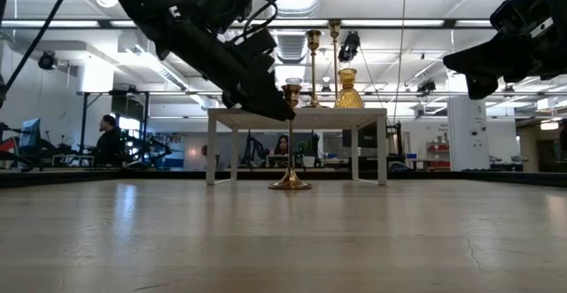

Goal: Pick & Place candle stick holders
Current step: Put the small gold candlestick on the shelf

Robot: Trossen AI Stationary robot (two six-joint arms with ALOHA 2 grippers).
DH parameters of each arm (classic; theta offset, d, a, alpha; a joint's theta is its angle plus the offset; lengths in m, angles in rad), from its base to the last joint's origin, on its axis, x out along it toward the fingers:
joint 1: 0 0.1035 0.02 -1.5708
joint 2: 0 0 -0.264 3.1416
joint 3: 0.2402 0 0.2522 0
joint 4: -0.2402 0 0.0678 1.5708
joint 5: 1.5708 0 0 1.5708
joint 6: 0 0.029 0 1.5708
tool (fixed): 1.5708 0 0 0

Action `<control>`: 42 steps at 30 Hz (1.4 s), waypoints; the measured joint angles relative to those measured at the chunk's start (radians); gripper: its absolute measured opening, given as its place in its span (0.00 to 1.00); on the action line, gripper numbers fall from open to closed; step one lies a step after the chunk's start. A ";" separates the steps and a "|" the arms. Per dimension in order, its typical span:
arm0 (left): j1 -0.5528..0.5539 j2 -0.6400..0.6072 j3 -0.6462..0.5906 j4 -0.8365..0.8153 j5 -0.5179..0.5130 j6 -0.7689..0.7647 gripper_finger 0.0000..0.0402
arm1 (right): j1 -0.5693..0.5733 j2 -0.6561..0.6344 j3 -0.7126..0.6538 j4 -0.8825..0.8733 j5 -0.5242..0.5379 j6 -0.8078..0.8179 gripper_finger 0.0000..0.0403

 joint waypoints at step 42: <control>-0.002 0.005 -0.009 0.056 0.093 -0.041 0.01 | 0.000 0.000 0.000 0.000 0.000 0.000 0.02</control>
